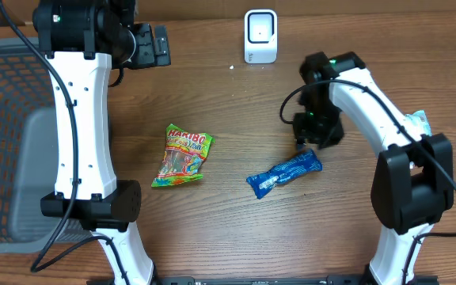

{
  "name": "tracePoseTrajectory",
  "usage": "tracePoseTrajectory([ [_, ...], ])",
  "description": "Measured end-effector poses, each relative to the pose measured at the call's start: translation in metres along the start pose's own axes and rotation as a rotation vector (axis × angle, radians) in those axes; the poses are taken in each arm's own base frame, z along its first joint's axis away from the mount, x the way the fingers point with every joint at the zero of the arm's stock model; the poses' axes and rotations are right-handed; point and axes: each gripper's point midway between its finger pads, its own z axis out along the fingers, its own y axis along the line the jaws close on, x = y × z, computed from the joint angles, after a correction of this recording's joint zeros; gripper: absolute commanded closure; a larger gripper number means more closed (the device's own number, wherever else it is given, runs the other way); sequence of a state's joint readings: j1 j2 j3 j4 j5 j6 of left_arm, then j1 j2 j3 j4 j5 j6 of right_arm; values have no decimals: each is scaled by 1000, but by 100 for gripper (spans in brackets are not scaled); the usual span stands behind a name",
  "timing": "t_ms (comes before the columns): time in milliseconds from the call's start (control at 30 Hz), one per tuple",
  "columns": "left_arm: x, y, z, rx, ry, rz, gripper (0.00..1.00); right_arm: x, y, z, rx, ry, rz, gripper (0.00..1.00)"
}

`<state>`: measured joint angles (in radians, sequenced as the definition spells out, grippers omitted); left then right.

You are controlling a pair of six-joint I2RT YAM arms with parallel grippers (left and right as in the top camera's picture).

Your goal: Scan the item barcode

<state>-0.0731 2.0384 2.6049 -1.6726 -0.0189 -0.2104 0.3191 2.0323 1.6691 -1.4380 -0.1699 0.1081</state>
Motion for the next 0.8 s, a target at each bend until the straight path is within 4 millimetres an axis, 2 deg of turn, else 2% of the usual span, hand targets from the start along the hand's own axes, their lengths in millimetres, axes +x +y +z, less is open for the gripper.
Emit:
tracePoseTrajectory([
  [67, 0, 0, 0, 0, 0, 0, 1, 6, 24, -5, -49, -5, -92, 94],
  [200, 0, 0, 0, 0, 0, 0, 0, 19, 59, 0, -84, 8, -232, 96],
  [300, 0, 0, 0, 0, 0, 0, 0, 27, 73, 11, -89, 23, -299, 96],
  [500, 0, 0, 0, 0, 0, 0, 0, 39, 77, 33, -87, 65, -322, 96],
  [800, 0, 0, 0, 0, 0, 0, 1, 30, 73, 68, -102, 15, -287, 96],
])
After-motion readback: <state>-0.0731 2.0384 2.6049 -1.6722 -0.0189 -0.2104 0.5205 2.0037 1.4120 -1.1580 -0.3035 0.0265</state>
